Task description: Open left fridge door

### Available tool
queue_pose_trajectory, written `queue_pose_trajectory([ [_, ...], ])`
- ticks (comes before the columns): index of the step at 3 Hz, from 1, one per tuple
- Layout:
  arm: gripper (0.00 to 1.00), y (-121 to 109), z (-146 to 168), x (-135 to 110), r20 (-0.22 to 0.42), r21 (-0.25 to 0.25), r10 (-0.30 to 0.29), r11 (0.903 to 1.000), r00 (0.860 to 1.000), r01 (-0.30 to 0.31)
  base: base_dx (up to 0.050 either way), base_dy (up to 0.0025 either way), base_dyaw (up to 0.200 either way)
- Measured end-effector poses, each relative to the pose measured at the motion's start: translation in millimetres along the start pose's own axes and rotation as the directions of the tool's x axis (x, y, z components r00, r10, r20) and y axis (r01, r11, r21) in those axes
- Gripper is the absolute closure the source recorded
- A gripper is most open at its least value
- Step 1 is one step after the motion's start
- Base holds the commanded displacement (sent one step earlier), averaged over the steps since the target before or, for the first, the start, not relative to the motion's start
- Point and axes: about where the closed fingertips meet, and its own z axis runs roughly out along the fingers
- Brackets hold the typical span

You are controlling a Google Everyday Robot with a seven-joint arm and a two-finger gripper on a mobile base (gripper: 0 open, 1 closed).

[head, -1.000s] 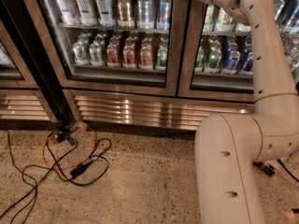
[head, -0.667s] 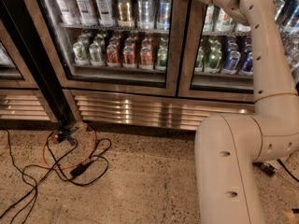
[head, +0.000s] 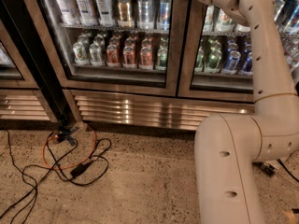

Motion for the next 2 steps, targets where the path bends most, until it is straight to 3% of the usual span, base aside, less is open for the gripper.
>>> queue_pose_trajectory([
  [1,1.00,0.0,0.2,1.1,0.000,0.000,0.000,1.0000,1.000,0.000,0.000,0.00000,0.000],
  [2,1.00,0.0,0.2,1.9,0.000,0.000,0.000,1.0000,1.000,0.000,0.000,0.00000,0.000],
])
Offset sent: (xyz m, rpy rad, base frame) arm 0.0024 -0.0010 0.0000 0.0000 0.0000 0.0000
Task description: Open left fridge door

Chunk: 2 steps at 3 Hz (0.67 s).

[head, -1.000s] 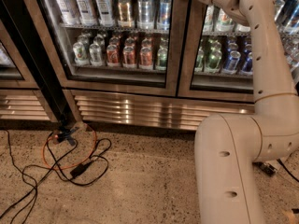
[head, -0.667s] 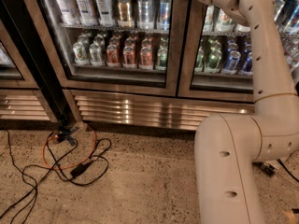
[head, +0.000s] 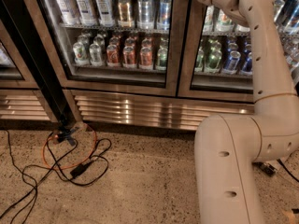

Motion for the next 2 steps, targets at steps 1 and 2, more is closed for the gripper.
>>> queue_pose_trajectory([
  [1,1.00,0.0,0.1,0.4,0.000,0.000,0.000,1.0000,1.000,0.000,0.000,0.00000,0.000],
  [2,1.00,0.0,0.2,0.3,0.000,0.000,0.000,1.0000,1.000,0.000,0.000,0.00000,0.000],
])
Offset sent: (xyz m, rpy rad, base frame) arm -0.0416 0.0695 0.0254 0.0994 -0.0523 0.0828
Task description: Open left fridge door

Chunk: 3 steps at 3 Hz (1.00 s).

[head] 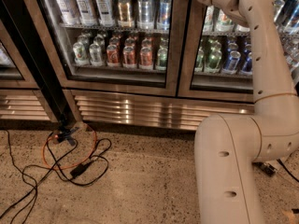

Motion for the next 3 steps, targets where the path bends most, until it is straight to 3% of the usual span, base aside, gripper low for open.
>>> queue_pose_trajectory([
  [1,1.00,0.0,0.0,-0.4,0.000,0.000,0.000,1.0000,1.000,0.000,0.000,0.00000,0.000],
  [2,1.00,0.0,0.0,-0.4,0.000,0.000,0.000,1.0000,1.000,0.000,0.035,0.00248,0.142],
  [3,1.00,0.3,-0.5,-0.2,0.000,0.001,0.000,1.0000,1.000,0.000,0.000,0.00000,0.000],
])
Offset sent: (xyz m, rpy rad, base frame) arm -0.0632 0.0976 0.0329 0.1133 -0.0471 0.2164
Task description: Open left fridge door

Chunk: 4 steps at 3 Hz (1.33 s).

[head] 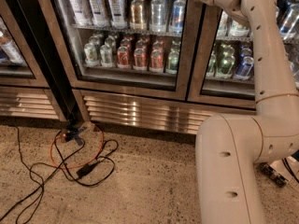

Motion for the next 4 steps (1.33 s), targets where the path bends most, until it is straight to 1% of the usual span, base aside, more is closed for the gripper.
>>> queue_pose_trajectory([
  [1,1.00,-4,-9,0,-0.001,0.001,0.000,1.0000,1.000,0.000,0.000,0.00000,0.000],
  [2,1.00,-10,-22,-9,-0.001,0.002,0.000,1.0000,1.000,0.000,0.000,0.00000,0.000],
  [3,1.00,-10,-24,-9,-0.001,0.003,0.000,1.0000,1.000,0.000,0.000,0.00000,0.000],
  [4,1.00,-15,-37,-11,0.000,0.004,0.000,1.0000,1.000,0.000,0.000,0.00000,0.000],
])
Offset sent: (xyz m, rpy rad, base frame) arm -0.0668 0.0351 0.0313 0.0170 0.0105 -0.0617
